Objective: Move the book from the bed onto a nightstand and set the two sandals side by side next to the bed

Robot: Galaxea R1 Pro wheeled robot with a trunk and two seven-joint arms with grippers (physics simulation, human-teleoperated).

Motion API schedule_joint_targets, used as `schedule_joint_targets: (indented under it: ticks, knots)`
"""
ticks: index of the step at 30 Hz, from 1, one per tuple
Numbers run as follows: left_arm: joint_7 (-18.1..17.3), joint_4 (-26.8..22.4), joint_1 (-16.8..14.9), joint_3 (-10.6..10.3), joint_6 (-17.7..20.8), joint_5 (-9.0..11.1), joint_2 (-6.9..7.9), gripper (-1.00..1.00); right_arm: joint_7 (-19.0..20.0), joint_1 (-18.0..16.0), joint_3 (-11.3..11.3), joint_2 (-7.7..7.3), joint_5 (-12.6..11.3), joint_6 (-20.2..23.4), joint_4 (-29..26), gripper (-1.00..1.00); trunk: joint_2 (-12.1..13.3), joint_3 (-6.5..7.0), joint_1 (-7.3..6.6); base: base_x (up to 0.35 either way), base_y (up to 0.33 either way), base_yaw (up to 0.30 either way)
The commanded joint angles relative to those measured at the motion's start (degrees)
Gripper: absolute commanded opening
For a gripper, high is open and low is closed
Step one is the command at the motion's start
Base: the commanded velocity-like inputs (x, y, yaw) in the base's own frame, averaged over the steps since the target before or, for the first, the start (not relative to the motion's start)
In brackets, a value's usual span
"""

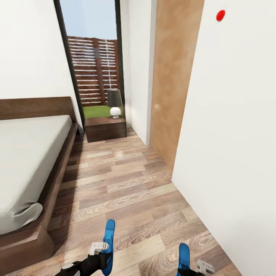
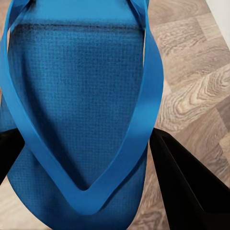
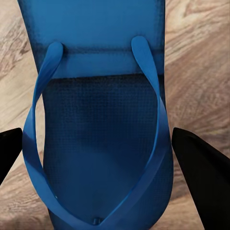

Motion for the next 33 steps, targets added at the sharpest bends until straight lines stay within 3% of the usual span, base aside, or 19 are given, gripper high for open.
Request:
schedule_joint_targets:
  ticks: [1, 9, 20, 25, 33]
  knots:
    - [-0.1, 0.1, 0.0, -0.5, -0.3, 0.3, 0.04, -1.00, 0.1, 0.0, 0.4, -0.03, -0.6, 0.2, -0.1, -1.00, 0.0, -0.14, -0.01, 0.000, 0.000, 0.000]
    - [-0.1, 0.1, 0.0, -0.5, -0.3, 0.4, 0.04, -1.00, 0.1, 0.0, 0.4, -0.04, -0.7, 0.2, -0.1, -1.00, 0.0, -0.63, -0.01, 0.015, 0.000, 0.000]
    - [-0.1, 0.1, 0.0, -0.4, -0.3, 0.4, 0.11, -1.00, 0.1, 0.0, 0.5, -0.03, -0.6, 0.2, -0.1, -1.00, 0.0, -0.66, -0.01, 0.291, 0.000, 0.007]
    - [-0.1, 0.1, 0.0, -0.4, -0.3, 0.4, 0.12, -1.00, 0.1, 0.0, 0.4, -0.04, -0.7, 0.2, -0.1, -1.00, 0.0, -0.66, -0.01, 0.255, 0.000, 0.165]
    - [-0.1, 0.1, 0.0, -0.4, -0.4, 0.3, 0.12, -1.00, 0.1, 0.0, 0.4, -0.04, -0.9, 0.2, -0.1, -1.00, 0.0, -0.66, -0.01, 0.029, 0.000, 0.163]
